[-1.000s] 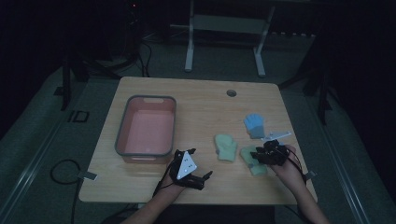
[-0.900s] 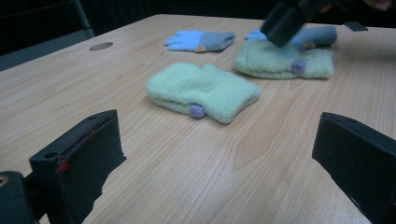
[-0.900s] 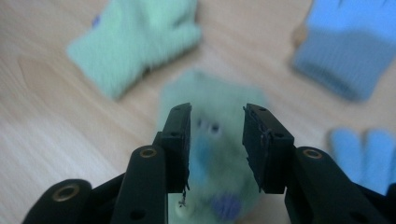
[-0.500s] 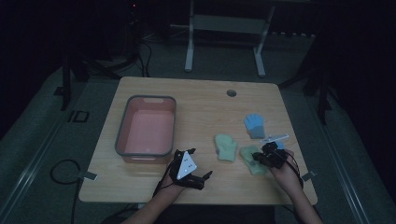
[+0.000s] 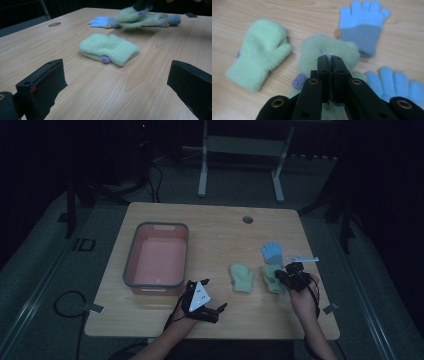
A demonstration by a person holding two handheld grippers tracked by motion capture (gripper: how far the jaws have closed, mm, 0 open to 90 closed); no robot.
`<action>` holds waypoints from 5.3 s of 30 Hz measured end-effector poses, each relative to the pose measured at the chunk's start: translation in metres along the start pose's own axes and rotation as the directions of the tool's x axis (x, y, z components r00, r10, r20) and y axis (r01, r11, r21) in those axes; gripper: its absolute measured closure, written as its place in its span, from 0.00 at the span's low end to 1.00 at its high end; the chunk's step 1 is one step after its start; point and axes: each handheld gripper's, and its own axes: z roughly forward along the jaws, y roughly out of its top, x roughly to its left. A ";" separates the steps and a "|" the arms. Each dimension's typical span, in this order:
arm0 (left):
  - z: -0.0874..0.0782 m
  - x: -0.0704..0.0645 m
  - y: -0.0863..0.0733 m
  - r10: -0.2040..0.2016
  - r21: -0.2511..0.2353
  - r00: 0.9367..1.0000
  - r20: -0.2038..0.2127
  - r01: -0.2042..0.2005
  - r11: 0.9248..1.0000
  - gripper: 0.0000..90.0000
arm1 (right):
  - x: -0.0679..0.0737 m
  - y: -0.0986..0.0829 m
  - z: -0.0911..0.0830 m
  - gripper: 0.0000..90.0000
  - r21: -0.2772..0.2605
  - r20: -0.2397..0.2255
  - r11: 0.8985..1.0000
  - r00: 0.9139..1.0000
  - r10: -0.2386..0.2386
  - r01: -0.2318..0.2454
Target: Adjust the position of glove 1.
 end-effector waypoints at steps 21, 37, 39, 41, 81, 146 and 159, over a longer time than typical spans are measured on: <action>0.000 0.000 0.000 0.007 0.004 1.000 0.003 -0.007 1.000 0.02 | -0.006 -0.011 0.018 0.73 0.040 -0.051 0.998 0.998 -0.041 0.043; 0.001 -0.001 0.000 0.007 0.005 1.000 0.003 -0.007 1.000 0.02 | -0.013 -0.009 0.022 0.68 0.101 -0.109 0.965 0.967 -0.232 0.243; 0.001 -0.001 0.000 0.006 0.006 1.000 0.003 -0.006 1.000 0.02 | -0.013 -0.014 0.027 0.68 0.115 -0.101 0.964 0.968 -0.228 0.239; 0.001 -0.001 0.000 0.007 0.007 1.000 0.003 -0.007 1.000 0.02 | -0.015 -0.016 0.028 0.70 0.114 -0.112 0.971 0.974 -0.199 0.212; 0.001 0.000 0.000 0.009 0.006 1.000 0.004 -0.009 1.000 0.02 | 0.081 0.042 -0.004 0.93 -0.004 -0.059 0.998 0.996 -0.065 0.065; 0.082 0.005 0.049 0.230 0.145 0.925 0.302 -0.283 0.948 0.37 | 0.047 0.065 0.040 0.64 -0.091 -0.296 0.961 0.915 -0.276 0.260; 0.103 0.006 0.039 0.298 0.232 0.898 0.323 -0.380 0.895 0.44 | 0.037 0.048 0.088 0.49 0.062 -0.370 0.977 0.914 -0.168 0.204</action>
